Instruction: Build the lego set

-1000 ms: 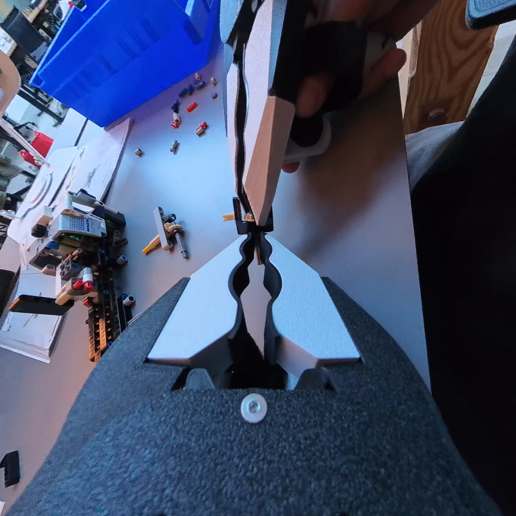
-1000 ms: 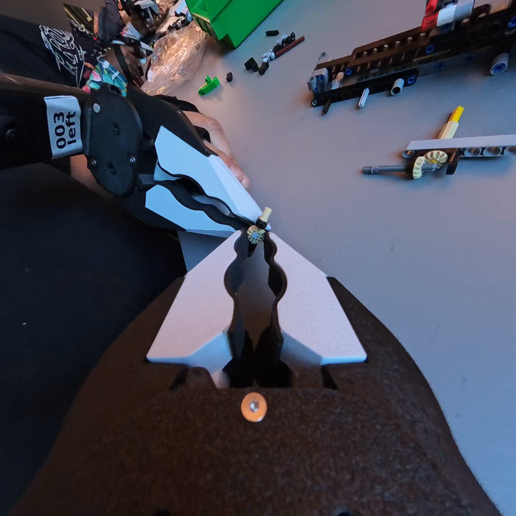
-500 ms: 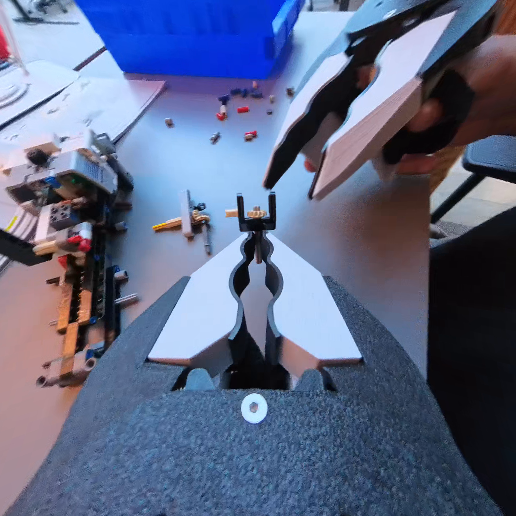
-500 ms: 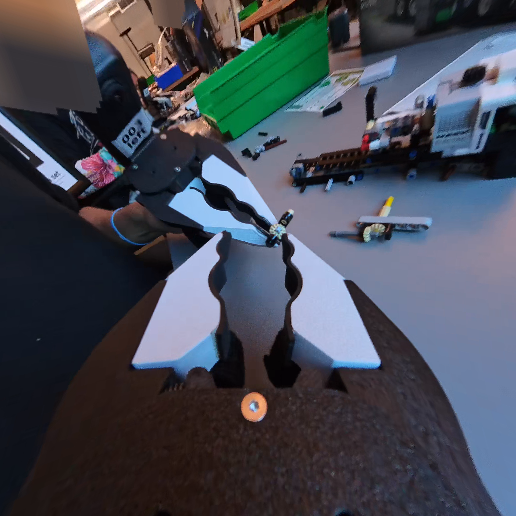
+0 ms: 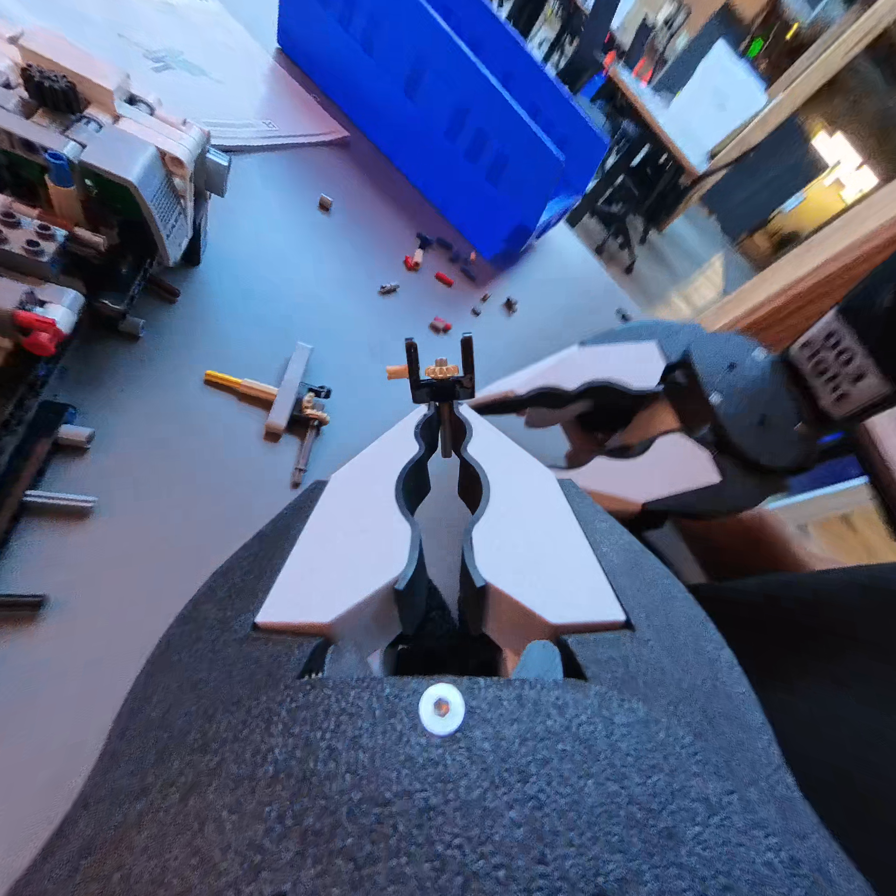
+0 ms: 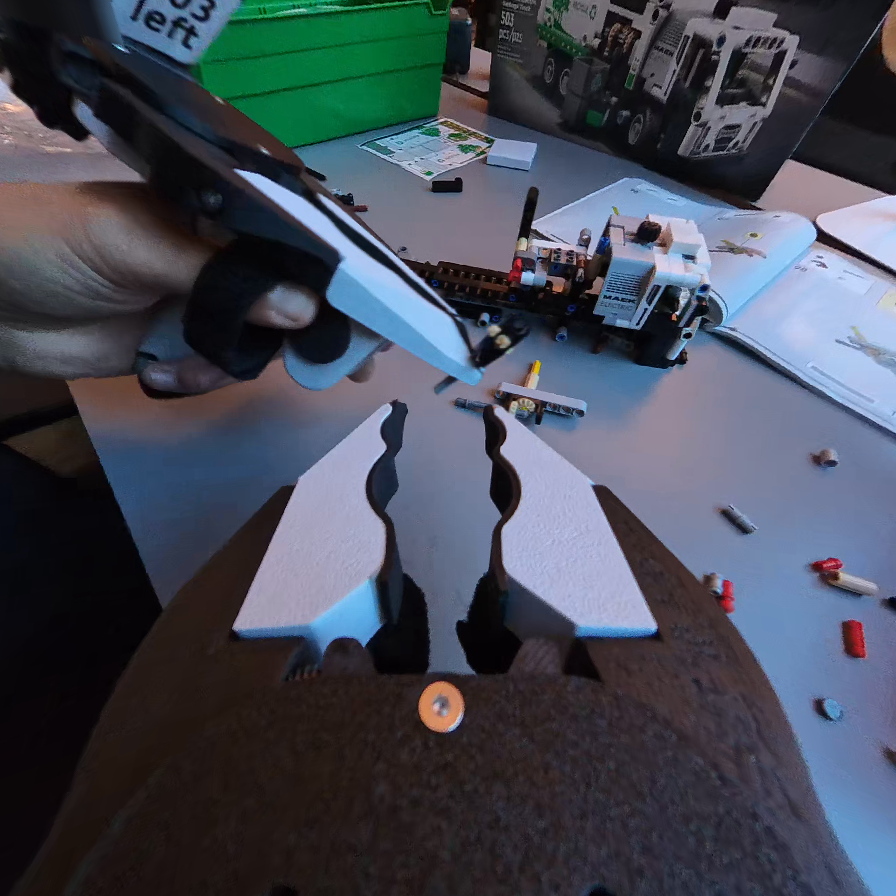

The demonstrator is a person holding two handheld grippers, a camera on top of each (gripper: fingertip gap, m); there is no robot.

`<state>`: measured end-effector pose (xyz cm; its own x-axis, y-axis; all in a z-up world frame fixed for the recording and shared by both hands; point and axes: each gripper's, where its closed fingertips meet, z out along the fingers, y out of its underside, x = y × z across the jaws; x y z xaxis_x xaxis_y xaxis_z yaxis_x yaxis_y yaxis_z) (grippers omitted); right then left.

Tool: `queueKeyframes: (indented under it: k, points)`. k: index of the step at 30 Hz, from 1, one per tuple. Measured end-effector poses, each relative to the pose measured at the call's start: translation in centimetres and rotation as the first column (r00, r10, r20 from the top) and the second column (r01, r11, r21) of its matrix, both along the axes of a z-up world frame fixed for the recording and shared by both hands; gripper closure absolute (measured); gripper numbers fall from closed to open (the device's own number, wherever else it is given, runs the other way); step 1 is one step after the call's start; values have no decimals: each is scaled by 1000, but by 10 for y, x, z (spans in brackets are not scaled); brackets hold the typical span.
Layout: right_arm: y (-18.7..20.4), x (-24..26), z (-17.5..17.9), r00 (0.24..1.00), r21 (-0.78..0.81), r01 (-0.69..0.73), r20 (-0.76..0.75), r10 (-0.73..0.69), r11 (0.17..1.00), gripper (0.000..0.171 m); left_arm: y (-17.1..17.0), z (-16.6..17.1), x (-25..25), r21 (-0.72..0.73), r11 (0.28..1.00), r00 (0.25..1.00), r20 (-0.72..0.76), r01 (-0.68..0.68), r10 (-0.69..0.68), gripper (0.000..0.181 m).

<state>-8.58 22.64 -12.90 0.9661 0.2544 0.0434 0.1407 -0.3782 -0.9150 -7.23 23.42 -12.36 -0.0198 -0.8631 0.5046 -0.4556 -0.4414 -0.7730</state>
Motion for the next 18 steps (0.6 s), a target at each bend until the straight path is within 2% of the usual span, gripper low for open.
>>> queueKeyframes:
  k: [5,13,16,18]
  points:
    - [0,12,1,998,52,61,-6,-60,997,148,-10,12,14,-270,962,994,82,-47,71,180]
    - [-3,25,5,997,92,42,-66,-36,995,166,-15,11,28,-403,910,985,95,-93,142,179]
    - [-2,30,6,977,52,39,-212,-27,998,168,-13,13,31,-398,912,984,97,-100,150,179]
    - [-2,29,10,907,23,5,-421,5,1000,168,-12,16,31,-372,924,984,110,-93,143,179]
